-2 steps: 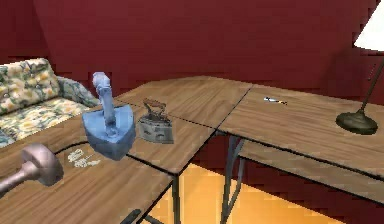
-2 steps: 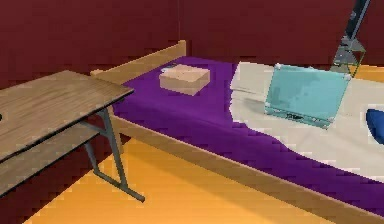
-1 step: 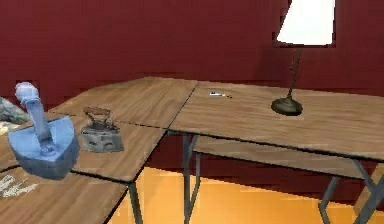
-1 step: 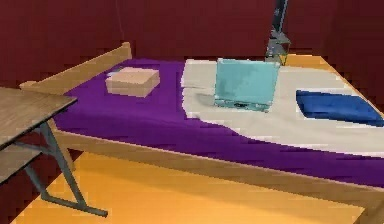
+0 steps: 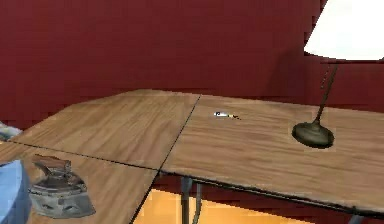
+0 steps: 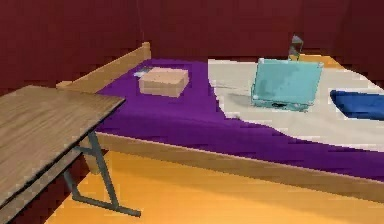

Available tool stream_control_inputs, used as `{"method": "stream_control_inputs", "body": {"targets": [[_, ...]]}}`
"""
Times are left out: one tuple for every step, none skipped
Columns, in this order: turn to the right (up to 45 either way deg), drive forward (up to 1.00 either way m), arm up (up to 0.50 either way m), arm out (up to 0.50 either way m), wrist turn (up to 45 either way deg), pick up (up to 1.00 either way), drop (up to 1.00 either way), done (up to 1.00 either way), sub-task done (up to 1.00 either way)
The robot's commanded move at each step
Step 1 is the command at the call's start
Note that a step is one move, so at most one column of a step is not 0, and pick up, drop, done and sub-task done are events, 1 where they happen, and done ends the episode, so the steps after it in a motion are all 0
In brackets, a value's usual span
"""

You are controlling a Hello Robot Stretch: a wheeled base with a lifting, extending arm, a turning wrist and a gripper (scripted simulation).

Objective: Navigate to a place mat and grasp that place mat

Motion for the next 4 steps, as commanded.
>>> {"method": "stream_control_inputs", "body": {"targets": [[-45.0, 0.00, 0.00, 0.00, 0.0, 0.00, 0.00, 0.00, 0.00], [-45.0, 0.00, 0.00, 0.00, 0.0, 0.00, 0.00, 0.00, 0.00], [-45.0, 0.00, 0.00, 0.00, 0.0, 0.00, 0.00, 0.00, 0.00], [-33.0, 0.00, 0.00, 0.00, 0.0, 0.00, 0.00, 0.00, 0.00]]}}
